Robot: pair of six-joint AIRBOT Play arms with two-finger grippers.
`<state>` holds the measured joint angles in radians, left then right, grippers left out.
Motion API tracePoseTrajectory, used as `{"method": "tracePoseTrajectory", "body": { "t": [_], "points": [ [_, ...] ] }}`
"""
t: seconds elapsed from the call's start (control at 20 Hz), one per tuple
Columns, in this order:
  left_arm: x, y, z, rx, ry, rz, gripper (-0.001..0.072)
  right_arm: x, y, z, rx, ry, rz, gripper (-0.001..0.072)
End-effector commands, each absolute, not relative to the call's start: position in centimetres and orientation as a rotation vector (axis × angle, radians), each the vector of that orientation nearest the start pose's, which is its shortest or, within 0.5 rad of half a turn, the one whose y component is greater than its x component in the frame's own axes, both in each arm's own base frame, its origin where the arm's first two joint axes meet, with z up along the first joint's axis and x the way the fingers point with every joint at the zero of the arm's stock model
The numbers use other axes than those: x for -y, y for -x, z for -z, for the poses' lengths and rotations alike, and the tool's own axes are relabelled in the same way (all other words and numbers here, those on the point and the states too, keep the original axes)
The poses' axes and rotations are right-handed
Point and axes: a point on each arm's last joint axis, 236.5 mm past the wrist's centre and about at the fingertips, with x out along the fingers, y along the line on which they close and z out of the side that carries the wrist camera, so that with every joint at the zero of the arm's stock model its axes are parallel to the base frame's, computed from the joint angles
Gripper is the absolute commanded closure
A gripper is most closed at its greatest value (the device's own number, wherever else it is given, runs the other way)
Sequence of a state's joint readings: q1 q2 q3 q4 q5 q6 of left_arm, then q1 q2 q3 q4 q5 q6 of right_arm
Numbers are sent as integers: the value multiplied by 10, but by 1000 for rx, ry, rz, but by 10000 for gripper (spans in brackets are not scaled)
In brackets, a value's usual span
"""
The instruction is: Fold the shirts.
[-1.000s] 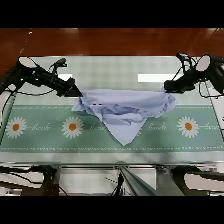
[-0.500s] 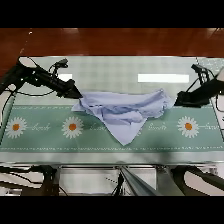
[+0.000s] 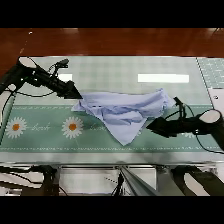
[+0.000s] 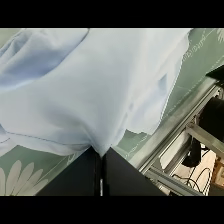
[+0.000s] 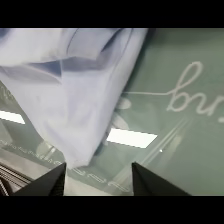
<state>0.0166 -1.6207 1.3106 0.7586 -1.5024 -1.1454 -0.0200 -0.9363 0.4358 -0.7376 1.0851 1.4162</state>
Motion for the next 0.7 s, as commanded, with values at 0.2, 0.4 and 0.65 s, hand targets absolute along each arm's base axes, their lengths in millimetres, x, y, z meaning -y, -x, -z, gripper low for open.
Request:
{"method": "tracePoseTrajectory", "body": {
  "t": [0.2,0.4,0.65],
  "points": [
    [165,-359,3,-1507,465,843,685,-190,-226,89,-1376,-842,-191,168],
    [165,-360,4,-1504,464,841,685,-219,-229,105,-1374,-919,-160,169],
    [164,-362,4,-1488,453,846,685,-252,-241,109,-1313,-971,-140,691]
  ]
}}
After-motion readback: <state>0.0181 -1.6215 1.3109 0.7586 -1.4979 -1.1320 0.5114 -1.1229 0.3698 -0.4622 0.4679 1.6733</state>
